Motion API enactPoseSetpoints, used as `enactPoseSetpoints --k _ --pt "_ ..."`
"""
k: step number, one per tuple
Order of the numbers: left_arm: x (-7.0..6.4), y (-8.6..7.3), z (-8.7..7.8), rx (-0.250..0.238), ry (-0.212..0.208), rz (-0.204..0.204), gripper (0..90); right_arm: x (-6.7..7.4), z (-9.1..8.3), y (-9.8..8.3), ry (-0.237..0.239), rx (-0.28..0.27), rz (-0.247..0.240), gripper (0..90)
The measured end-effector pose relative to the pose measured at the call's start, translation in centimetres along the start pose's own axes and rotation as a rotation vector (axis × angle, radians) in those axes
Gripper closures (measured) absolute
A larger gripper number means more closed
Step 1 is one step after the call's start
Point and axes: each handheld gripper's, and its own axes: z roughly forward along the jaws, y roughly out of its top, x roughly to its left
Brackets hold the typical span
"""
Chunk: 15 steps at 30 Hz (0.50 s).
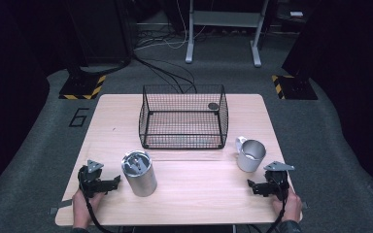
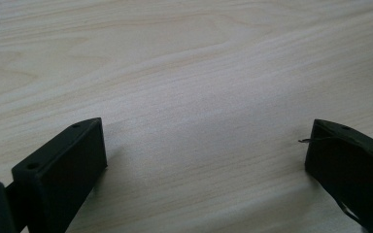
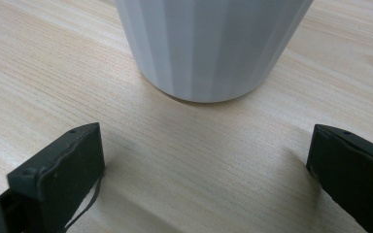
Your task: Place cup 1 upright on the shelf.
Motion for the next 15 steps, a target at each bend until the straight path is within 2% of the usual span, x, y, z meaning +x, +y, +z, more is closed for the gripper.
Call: enactPoseSetpoints --k 15 --pt "-0.01 0.03 -0.01 0.001 0.000 0.002 1.3 0.04 0.05 0.03 -0.003 -0.002 0.007 0.0"
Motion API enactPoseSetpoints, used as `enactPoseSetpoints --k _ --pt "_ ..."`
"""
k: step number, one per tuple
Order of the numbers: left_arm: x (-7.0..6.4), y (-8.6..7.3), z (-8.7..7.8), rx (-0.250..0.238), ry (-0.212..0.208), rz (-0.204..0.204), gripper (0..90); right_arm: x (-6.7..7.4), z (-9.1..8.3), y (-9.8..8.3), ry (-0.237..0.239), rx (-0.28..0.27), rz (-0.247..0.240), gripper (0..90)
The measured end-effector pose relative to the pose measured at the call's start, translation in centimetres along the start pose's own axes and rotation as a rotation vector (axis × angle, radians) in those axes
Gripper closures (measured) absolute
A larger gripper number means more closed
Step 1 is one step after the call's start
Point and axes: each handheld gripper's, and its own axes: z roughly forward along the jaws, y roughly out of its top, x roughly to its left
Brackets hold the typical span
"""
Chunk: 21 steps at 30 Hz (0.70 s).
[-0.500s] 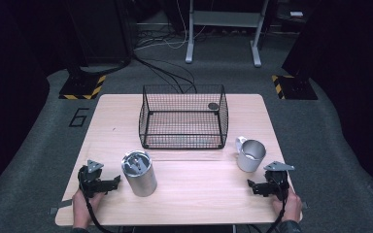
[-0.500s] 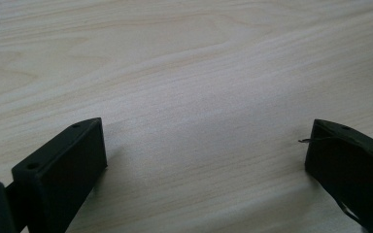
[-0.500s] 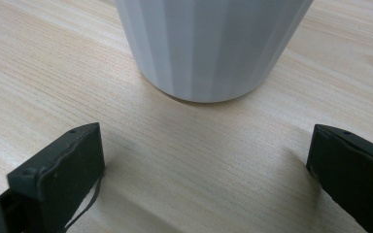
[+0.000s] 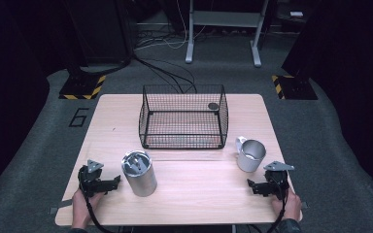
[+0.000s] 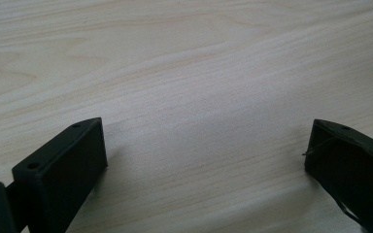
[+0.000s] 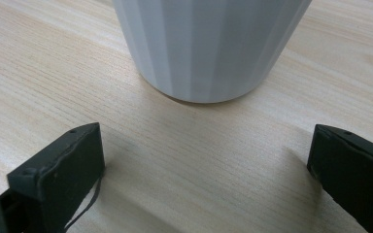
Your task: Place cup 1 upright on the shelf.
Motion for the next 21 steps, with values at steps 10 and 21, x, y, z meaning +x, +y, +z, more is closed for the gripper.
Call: enactPoseSetpoints --k 10,21 --pt "-0.4 -0.5 -0.5 0.000 0.046 -0.050 1.0 0.0 0.0 0.0 0.002 0.004 -0.004 0.0" --pt "-0.2 -0.9 -1.6 -0.022 -0.018 -0.064 0.1 -0.2 0.0 0.0 0.004 0.006 -0.012 0.0"
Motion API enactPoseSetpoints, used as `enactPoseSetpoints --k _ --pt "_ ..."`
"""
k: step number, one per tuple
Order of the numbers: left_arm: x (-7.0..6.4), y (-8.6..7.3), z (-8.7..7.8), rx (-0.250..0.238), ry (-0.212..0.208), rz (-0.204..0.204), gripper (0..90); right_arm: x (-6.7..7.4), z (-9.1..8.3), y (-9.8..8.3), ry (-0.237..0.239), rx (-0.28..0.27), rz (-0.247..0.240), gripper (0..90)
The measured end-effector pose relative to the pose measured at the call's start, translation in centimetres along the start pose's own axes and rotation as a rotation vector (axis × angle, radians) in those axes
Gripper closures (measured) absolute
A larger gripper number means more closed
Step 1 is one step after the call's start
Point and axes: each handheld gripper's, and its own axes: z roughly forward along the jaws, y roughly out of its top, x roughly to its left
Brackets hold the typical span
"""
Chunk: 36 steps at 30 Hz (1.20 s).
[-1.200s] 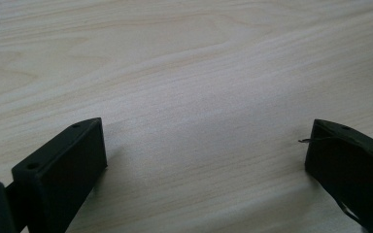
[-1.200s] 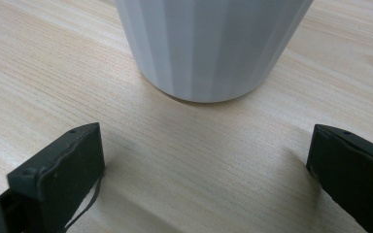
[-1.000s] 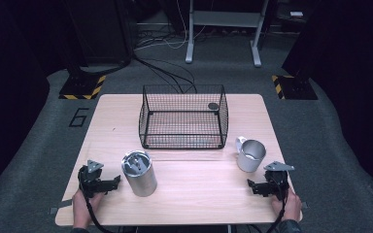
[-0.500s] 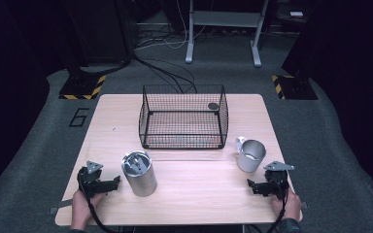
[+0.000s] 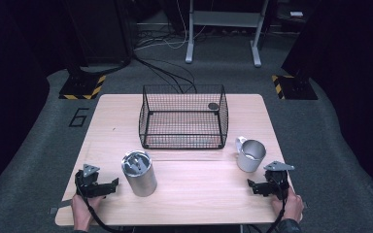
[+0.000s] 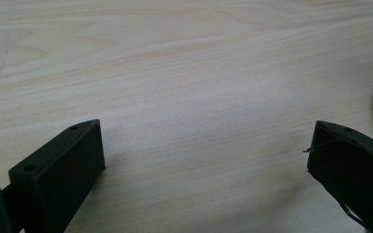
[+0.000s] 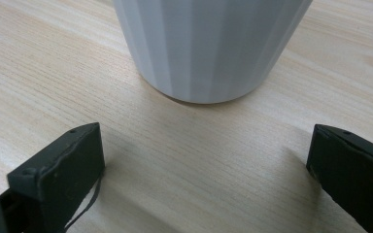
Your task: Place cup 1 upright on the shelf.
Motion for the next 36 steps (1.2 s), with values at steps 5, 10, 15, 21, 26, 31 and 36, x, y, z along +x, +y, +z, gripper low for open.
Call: enactPoseSetpoints --k 5,10,15,21,26,31,36 --pt "-0.5 0.2 -1.0 -0.009 -0.022 0.017 0.0 -0.1 0.1 0.0 0.006 -0.008 -0.002 0.0" --pt "-1.6 0.5 -2.7 -0.037 -0.043 0.051 0.0 -0.2 0.1 0.1 0.012 0.001 -0.006 0.0" --pt "-2.3 0.4 -3.7 -0.061 -0.062 0.058 0.0 -0.2 0.1 0.1 0.011 -0.002 -0.008 0.0" --pt "-3.4 0.7 -5.1 -0.081 -0.101 0.080 0.0 -0.2 0.1 0.1 0.012 -0.001 -0.009 0.0" --pt "-4.3 1.1 -6.1 -0.116 -0.128 0.077 0.0 -0.2 0.1 0.1 0.012 -0.002 -0.010 0.0" --pt "-5.2 1.2 -6.6 -0.122 -0.160 0.087 0.0 -0.3 0.1 0.1 0.012 -0.002 -0.010 0.0" --pt "-6.2 1.7 -7.2 -0.140 -0.182 0.107 0.0 -0.3 0.1 0.1 0.014 -0.002 -0.011 0.0"
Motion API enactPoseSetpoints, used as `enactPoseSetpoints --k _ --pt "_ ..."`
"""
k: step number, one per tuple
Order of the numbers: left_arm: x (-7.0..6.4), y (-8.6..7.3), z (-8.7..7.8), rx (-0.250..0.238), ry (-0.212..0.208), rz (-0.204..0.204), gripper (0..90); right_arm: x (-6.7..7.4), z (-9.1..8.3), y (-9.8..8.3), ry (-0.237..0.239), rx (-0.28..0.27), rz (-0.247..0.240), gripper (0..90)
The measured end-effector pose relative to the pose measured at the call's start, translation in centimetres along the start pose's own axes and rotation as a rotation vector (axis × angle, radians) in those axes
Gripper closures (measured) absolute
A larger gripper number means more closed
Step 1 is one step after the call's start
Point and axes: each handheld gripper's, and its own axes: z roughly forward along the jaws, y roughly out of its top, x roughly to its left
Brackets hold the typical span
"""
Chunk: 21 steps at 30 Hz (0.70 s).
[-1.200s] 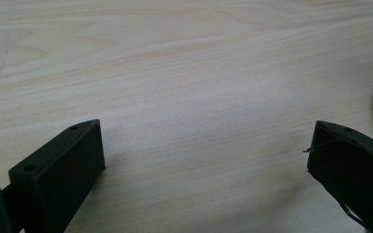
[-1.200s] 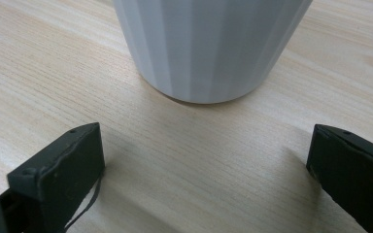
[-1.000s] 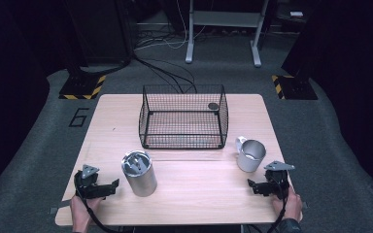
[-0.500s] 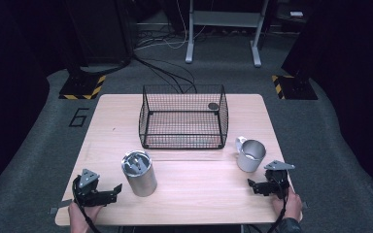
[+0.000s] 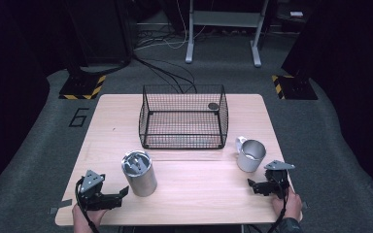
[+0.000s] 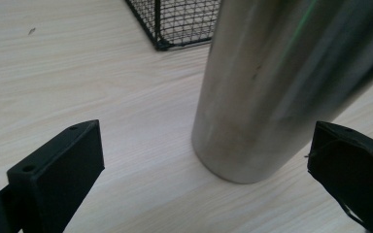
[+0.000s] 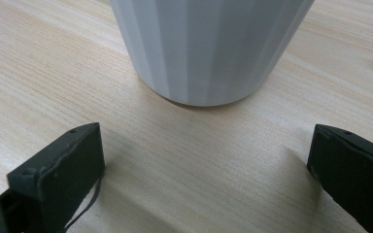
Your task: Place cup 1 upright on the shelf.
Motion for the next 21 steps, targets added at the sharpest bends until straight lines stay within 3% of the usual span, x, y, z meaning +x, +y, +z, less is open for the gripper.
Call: enactPoseSetpoints --k 10,21 --pt "-1.5 1.6 -0.8 -0.036 -0.032 0.043 0.0 0.0 0.0 0.0 -0.002 -0.002 0.000 0.0" --pt "-2.5 2.7 -1.0 -0.075 -0.078 0.049 0.0 0.0 0.0 0.0 -0.001 -0.001 0.000 0.0"
